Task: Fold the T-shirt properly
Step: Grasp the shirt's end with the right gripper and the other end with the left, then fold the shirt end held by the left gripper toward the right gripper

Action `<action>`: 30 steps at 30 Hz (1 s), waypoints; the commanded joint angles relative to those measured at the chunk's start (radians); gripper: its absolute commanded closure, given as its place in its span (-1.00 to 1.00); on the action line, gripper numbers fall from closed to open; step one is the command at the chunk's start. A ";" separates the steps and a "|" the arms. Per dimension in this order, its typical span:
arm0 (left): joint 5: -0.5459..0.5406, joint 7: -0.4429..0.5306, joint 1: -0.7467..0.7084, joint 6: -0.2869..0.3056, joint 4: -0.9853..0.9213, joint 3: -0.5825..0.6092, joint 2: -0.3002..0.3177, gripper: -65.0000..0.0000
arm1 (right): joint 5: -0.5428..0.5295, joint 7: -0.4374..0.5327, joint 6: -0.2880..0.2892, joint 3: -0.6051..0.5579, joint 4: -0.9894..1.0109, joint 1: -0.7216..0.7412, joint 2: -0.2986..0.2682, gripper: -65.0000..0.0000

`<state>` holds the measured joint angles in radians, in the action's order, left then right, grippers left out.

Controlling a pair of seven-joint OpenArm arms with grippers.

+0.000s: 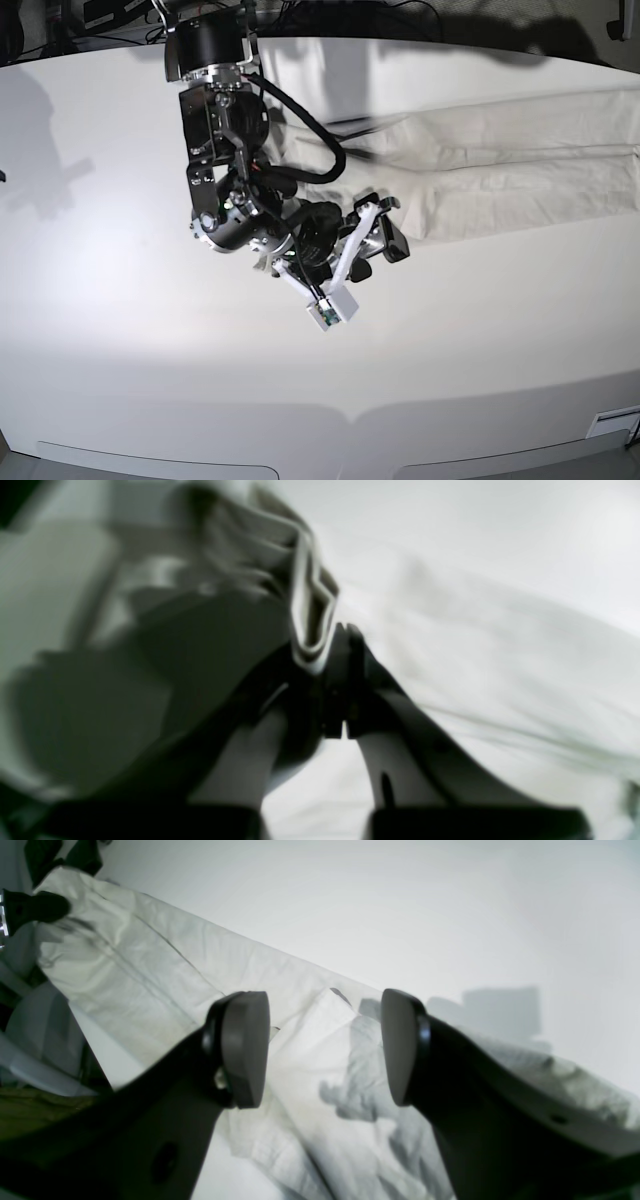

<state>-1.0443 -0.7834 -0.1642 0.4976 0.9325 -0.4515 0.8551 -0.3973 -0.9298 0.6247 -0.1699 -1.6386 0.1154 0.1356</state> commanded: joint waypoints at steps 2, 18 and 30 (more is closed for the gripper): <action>-0.118 -0.059 0.000 0.008 0.069 -0.008 0.022 1.00 | -0.021 0.033 0.003 -0.002 -0.018 0.021 0.008 -0.08; -0.134 -0.072 -0.032 0.026 0.444 -0.006 -0.450 1.00 | -0.023 0.035 -0.017 -0.001 -0.018 0.033 -0.016 -0.08; -0.079 -0.084 -0.017 0.026 0.484 -0.005 -0.624 1.00 | -0.025 0.032 -0.019 -0.001 -0.018 0.034 -0.017 -0.08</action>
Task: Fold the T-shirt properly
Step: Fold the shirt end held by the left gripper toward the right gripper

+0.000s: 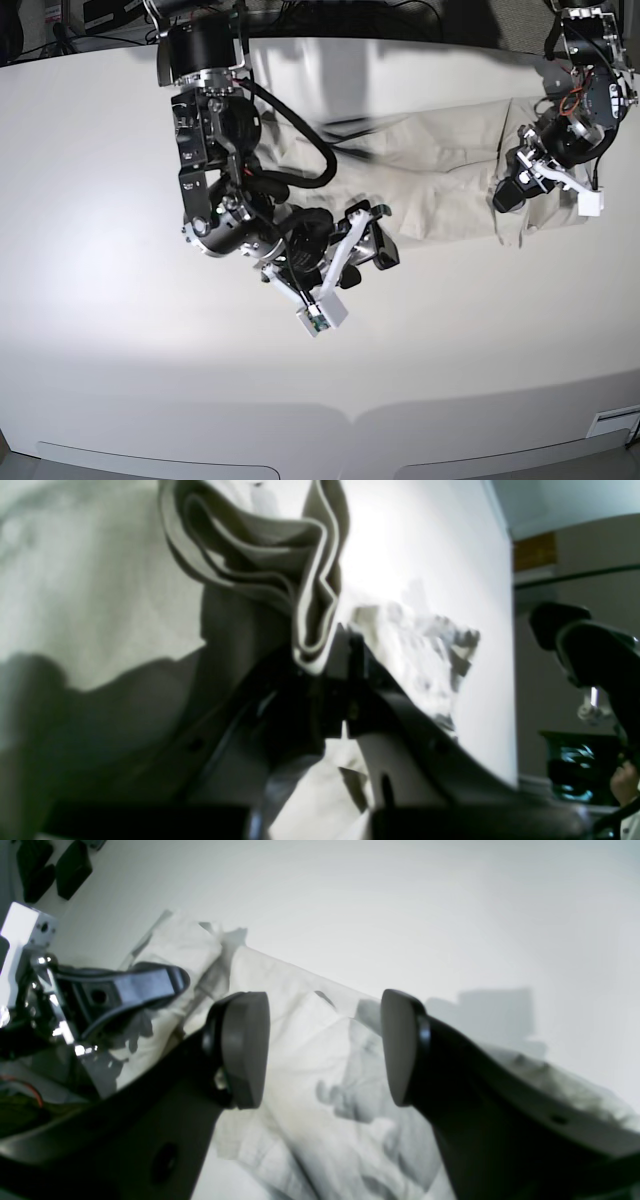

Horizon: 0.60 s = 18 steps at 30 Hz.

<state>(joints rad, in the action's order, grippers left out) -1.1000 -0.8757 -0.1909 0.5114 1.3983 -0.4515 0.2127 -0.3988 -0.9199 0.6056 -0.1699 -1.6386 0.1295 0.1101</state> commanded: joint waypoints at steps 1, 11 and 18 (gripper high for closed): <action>-0.021 0.009 0.011 0.013 0.018 -0.005 0.011 1.00 | -0.024 0.022 0.000 -0.001 -0.018 0.020 0.009 -0.08; 0.071 0.097 0.020 0.013 0.018 -0.004 -0.049 1.00 | -0.028 0.019 0.000 -0.001 -0.018 0.020 0.009 -0.08; 0.025 -0.060 0.093 0.078 0.018 -0.004 -0.048 0.15 | -0.027 0.010 -0.001 -0.001 -0.018 0.020 0.006 -0.08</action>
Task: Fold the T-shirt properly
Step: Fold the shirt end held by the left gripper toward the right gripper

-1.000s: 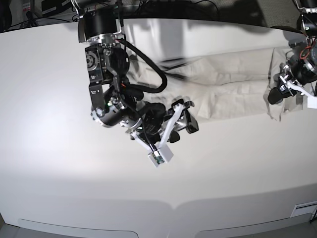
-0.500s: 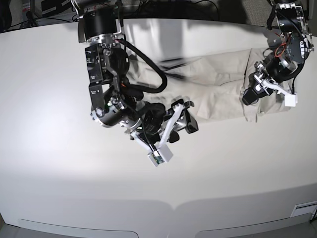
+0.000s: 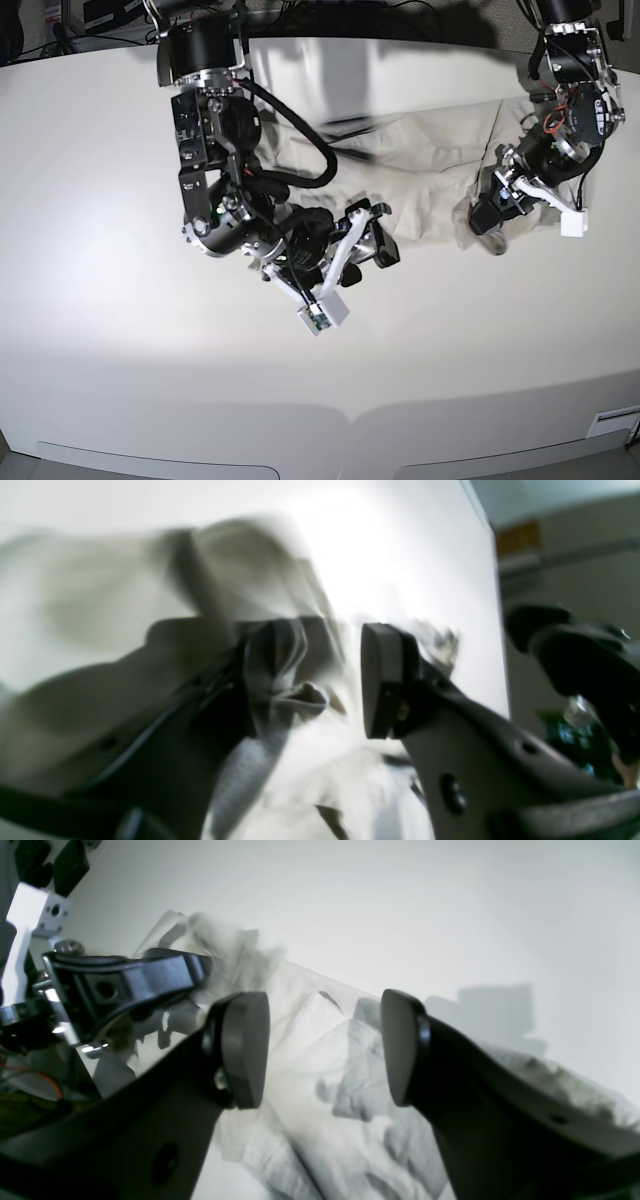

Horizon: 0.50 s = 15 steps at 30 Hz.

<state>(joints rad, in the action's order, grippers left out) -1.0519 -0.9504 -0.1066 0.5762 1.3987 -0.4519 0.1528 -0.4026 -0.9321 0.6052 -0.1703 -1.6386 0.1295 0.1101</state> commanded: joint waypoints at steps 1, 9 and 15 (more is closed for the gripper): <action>-0.056 -0.024 0.016 0.024 0.019 -0.004 0.012 0.15 | -0.024 0.023 0.000 0.000 -0.018 0.020 0.003 -0.08; -0.132 -0.127 0.020 0.098 0.129 -0.006 0.084 0.15 | -0.023 0.022 -0.004 0.000 -0.018 0.020 -0.011 -0.08; -0.029 -0.113 -0.043 0.098 0.174 -0.006 0.198 0.15 | -0.024 0.019 -0.004 0.000 -0.018 0.023 -0.011 -0.08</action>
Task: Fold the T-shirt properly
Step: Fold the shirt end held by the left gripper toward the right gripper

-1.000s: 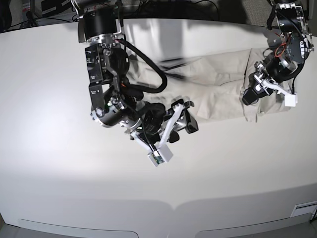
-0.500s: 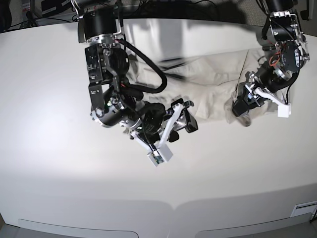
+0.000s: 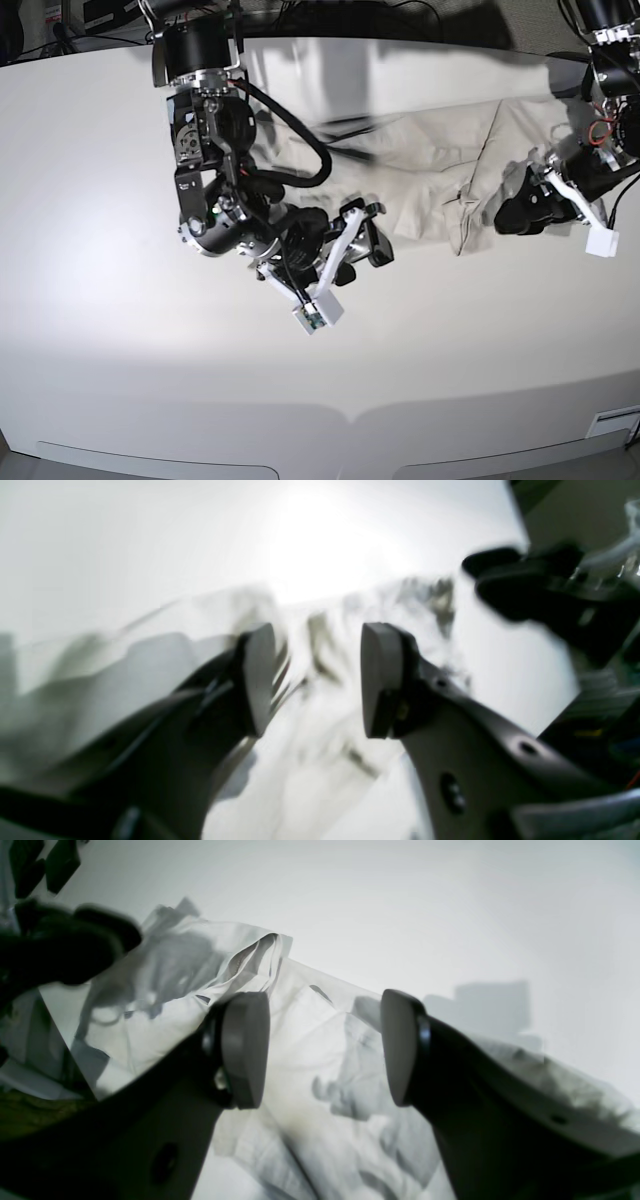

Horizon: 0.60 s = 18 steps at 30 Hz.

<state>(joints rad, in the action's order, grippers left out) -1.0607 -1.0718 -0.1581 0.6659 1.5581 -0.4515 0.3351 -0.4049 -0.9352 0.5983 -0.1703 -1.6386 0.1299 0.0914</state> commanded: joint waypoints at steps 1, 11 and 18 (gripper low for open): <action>-0.002 0.032 -0.015 0.009 0.014 -0.006 0.032 0.15 | -0.022 0.023 0.003 0.000 -0.018 0.023 0.008 -0.08; 0.190 0.345 -0.249 -0.008 0.014 -0.006 0.108 0.15 | -0.026 0.022 0.003 0.000 -0.018 0.042 0.008 -0.08; 0.259 0.430 -0.299 -0.008 0.001 -0.006 0.056 0.15 | -0.092 -0.009 0.003 0.000 -0.018 0.042 0.008 -0.08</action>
<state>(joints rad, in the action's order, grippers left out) -0.7841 -0.6575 -0.4545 0.6540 1.5471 -0.4515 0.3740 -0.4782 -0.9634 0.5987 -0.1703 -1.6386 0.1497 0.0917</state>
